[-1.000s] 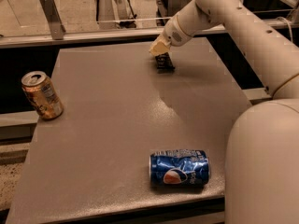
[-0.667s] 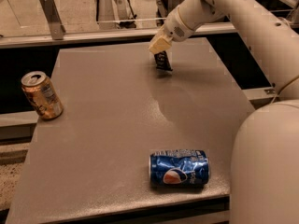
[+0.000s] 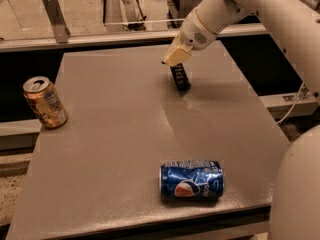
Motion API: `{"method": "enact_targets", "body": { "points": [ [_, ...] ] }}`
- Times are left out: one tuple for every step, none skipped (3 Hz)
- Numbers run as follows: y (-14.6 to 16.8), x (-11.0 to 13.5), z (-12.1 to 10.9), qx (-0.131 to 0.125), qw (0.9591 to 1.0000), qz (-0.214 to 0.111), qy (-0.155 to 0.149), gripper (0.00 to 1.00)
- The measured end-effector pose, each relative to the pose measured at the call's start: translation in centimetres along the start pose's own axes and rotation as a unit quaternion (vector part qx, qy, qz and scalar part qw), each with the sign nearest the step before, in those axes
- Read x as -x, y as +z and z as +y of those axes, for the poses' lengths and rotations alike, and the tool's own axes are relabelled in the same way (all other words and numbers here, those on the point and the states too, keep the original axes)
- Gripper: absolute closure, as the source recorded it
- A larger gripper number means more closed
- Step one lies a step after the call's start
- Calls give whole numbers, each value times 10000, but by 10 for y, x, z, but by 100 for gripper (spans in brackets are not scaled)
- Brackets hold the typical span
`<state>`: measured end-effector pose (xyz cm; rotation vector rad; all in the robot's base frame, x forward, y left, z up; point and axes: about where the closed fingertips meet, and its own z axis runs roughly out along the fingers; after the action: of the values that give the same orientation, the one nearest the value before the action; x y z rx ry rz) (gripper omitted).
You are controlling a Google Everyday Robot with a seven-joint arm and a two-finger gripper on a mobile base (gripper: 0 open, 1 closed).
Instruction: Move rxbar chocolate near pepsi can
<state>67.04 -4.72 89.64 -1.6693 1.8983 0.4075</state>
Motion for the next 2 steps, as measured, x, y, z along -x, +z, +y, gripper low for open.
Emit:
{"method": "enact_targets", "body": {
  "points": [
    [-16, -14, 36, 169, 9996, 226, -23, 100],
    [-30, -22, 73, 354, 9985, 402, -52, 100]
  ]
}}
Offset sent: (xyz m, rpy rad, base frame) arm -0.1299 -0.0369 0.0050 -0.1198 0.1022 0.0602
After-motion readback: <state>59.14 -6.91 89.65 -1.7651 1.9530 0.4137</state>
